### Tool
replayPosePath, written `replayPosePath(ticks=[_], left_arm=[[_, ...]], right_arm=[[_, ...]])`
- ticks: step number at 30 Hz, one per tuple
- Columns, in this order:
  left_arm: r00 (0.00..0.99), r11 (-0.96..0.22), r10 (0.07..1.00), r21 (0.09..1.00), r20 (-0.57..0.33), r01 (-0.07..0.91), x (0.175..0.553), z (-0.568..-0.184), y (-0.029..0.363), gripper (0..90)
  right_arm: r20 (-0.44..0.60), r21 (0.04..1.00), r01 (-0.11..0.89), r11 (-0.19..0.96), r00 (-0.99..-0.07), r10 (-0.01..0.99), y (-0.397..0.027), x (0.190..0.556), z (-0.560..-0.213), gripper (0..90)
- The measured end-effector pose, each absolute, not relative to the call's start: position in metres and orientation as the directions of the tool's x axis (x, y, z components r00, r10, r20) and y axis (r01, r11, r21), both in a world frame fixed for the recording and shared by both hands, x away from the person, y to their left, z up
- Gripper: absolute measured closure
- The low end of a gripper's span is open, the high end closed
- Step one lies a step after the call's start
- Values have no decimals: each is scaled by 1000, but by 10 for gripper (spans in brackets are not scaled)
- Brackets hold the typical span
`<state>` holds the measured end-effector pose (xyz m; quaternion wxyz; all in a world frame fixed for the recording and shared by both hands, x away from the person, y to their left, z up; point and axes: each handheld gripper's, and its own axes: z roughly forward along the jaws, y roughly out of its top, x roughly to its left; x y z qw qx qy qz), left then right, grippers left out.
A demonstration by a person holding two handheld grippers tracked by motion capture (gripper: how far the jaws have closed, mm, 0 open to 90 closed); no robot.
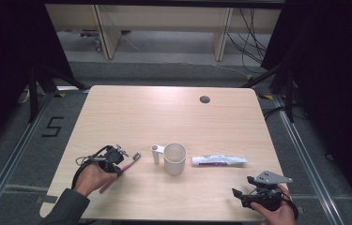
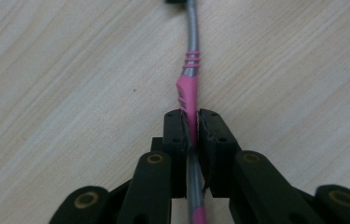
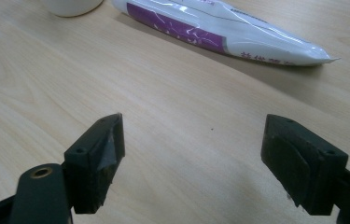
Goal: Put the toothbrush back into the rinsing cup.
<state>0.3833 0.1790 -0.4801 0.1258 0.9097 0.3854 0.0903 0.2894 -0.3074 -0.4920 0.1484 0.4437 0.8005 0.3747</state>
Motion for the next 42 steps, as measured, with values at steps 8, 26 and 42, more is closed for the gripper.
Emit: replayPosePath(ticks=[8, 26, 42], left_arm=[[703, -695, 710, 205, 45, 689, 397, -481, 176, 818], [734, -729, 678, 164, 38, 665, 407, -475, 175, 830], [676, -527, 737, 613, -15, 588, 389, -427, 197, 830]], right_arm=[[68, 738, 578, 349, -578, 813, -308, 291, -492, 223], [82, 737, 582, 342, -580, 811, -308, 291, -493, 226], [110, 731, 605, 315, -560, 821, -308, 290, -492, 228]])
